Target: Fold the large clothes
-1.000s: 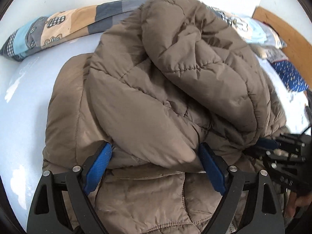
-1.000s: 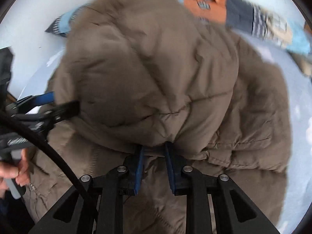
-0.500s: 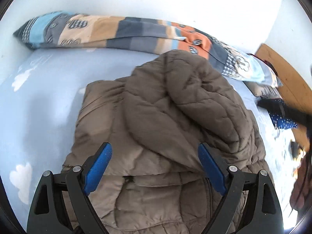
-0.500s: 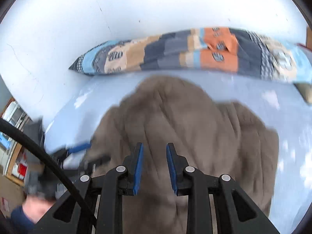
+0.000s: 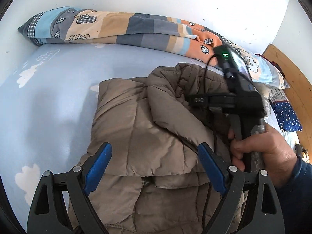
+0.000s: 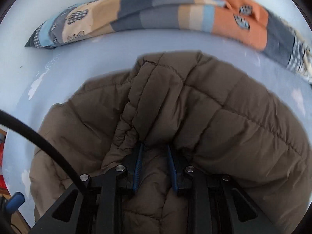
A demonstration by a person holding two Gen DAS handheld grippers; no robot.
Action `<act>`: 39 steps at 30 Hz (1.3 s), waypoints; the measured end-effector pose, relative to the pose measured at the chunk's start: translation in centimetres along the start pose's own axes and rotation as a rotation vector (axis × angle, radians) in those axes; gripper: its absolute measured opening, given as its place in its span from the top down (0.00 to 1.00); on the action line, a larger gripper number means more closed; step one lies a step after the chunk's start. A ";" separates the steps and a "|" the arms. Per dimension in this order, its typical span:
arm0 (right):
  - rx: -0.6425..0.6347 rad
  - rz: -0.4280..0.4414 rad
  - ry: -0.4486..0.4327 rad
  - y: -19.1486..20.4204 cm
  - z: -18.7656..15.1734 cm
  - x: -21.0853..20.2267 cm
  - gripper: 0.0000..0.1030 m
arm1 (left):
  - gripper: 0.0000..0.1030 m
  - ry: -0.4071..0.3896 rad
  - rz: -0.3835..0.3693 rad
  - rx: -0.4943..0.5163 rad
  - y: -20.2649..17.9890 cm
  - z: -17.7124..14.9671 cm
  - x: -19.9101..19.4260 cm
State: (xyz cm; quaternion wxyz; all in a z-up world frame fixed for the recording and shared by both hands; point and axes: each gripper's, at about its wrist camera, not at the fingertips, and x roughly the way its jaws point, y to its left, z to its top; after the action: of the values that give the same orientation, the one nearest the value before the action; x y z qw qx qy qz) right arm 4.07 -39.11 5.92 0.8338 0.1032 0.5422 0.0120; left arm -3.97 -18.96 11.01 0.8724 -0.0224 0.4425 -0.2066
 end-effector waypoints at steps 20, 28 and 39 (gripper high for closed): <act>-0.006 0.008 -0.103 -6.2 -11.1 -10.8 0.72 | 0.13 -0.013 -0.025 0.108 -4.7 -1.3 2.9; 0.025 0.004 -0.099 -7.5 -12.8 -7.6 0.72 | 0.12 0.075 0.059 0.146 -4.9 -1.9 6.2; 0.039 0.096 -0.203 -6.7 -18.9 -20.1 0.52 | 0.12 -0.118 -0.021 0.158 -4.8 -2.2 -4.3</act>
State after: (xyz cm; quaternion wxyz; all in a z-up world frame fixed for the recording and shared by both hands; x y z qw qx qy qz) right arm -21.94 -45.26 15.41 0.8808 0.1459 0.4495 0.0307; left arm -9.64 -21.41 14.03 0.8938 0.0297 0.3723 -0.2482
